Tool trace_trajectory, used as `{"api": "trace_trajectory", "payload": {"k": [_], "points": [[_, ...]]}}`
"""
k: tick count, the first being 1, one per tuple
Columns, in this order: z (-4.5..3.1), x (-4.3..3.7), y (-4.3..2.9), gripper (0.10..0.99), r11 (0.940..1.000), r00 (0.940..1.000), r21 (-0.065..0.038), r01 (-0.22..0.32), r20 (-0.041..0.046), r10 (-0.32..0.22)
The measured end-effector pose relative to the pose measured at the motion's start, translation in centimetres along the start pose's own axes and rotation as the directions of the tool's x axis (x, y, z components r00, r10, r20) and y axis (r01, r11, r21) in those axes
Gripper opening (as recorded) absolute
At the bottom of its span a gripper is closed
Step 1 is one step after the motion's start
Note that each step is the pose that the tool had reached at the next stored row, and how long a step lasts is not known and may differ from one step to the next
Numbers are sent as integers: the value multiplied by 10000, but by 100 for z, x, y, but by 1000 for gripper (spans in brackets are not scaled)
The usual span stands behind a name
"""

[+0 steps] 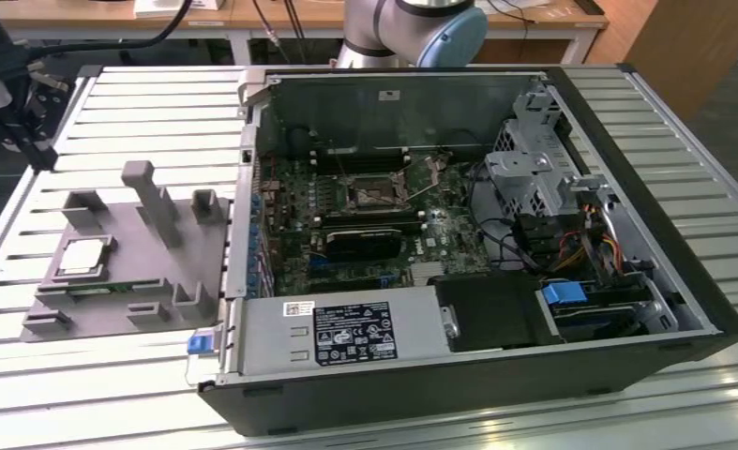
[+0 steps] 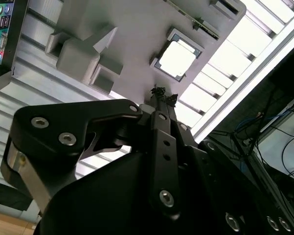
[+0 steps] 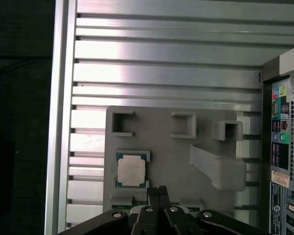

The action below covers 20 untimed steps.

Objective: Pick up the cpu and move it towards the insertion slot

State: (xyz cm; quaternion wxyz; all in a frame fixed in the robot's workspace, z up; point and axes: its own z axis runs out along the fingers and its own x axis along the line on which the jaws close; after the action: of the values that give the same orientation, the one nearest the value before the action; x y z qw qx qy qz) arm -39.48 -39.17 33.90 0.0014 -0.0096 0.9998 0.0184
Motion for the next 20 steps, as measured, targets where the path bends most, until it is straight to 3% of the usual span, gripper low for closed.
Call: {"api": "trace_trajectory", "payload": {"k": [12, 20], "points": [[151, 24, -5, 102, 10000, 10000, 61, 2, 8, -2], [260, 59, -9, 102, 10000, 9999, 63, 6, 106, -7]]}}
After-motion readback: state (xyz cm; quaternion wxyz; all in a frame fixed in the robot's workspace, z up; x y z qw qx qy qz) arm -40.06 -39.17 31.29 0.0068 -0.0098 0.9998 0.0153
